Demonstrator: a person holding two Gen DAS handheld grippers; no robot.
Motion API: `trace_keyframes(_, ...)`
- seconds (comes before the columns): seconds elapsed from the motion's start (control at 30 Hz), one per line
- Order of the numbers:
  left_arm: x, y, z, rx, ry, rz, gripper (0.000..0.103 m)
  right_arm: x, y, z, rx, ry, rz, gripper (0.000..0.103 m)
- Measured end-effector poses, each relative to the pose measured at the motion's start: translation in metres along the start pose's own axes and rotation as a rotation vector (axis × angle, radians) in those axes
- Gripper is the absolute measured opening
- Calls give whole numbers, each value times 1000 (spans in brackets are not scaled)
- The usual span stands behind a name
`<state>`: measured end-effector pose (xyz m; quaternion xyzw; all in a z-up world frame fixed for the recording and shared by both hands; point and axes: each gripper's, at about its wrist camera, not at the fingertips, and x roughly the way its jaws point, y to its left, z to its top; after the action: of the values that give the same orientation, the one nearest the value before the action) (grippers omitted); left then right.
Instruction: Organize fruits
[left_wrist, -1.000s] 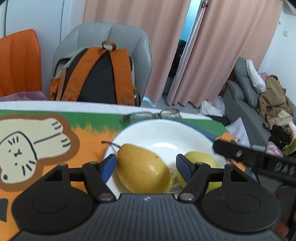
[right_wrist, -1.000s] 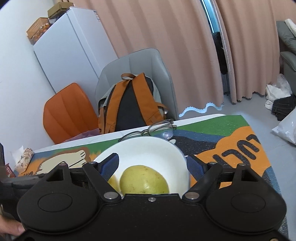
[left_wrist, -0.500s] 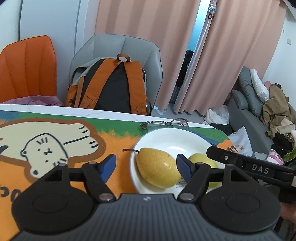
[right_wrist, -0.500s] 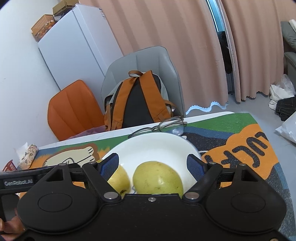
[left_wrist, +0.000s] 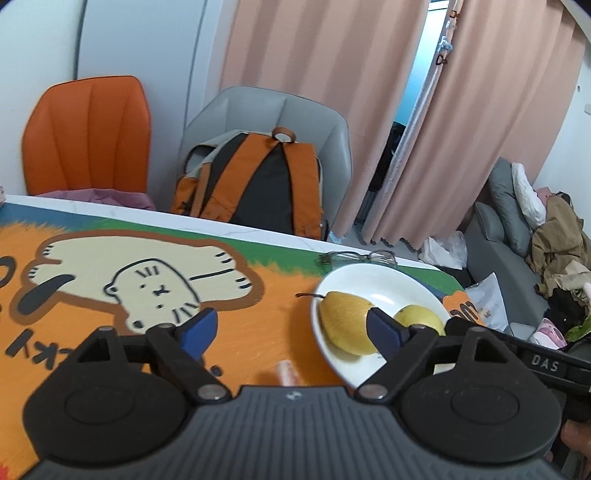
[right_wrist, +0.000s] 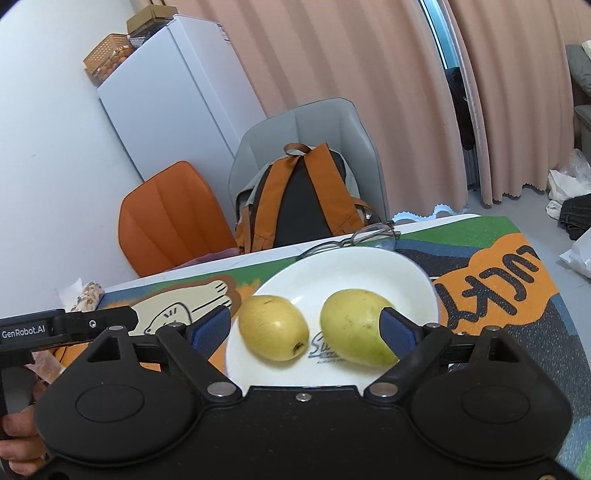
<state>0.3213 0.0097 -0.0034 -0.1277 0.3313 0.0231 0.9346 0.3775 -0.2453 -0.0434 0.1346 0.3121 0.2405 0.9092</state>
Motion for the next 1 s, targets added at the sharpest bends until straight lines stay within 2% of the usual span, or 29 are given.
trace_keyframes(0.37, -35, 23, -20, -10, 3, 35, 98, -27, 29, -14, -29, -14, 23, 93)
trace_keyframes(0.7, -63, 46, -36, -36, -14, 18, 98, -45, 47, -32, -54, -18, 19, 94)
trace_keyframes(1.0, -68, 62, -59, -90, -7, 2, 98, -53, 57, -51, -84, 0, 13, 94)
